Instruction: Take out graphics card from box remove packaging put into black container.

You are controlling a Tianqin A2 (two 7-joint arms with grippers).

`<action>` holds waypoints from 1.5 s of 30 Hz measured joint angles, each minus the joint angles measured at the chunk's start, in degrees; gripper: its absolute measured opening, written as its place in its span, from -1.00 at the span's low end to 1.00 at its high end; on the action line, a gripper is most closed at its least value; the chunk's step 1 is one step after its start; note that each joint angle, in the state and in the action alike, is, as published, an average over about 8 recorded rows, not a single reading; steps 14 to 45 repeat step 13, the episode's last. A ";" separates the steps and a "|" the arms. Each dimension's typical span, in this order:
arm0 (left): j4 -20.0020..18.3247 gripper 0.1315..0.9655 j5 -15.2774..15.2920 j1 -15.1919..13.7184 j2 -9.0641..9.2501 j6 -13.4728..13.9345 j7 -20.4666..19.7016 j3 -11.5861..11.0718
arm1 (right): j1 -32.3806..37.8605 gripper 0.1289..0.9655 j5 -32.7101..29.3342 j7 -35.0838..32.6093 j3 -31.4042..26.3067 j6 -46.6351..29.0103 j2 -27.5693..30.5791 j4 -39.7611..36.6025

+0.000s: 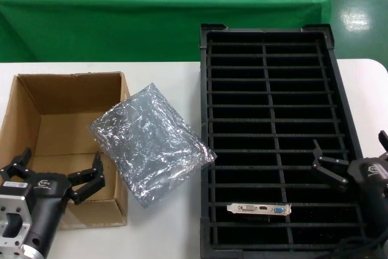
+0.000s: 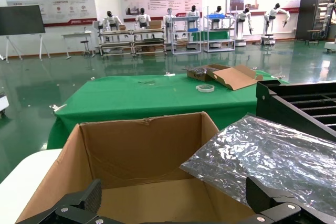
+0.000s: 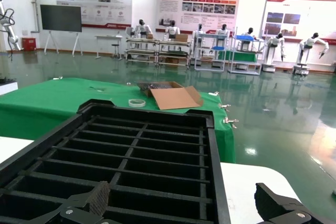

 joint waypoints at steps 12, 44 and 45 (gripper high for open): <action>0.00 1.00 0.00 0.00 0.00 0.00 0.00 0.00 | 0.00 1.00 0.00 0.00 0.00 0.00 0.00 0.00; 0.00 1.00 0.00 0.00 0.00 0.00 0.00 0.00 | 0.00 1.00 0.00 0.00 0.00 0.00 0.00 0.00; 0.00 1.00 0.00 0.00 0.00 0.00 0.00 0.00 | 0.00 1.00 0.00 0.00 0.00 0.00 0.00 0.00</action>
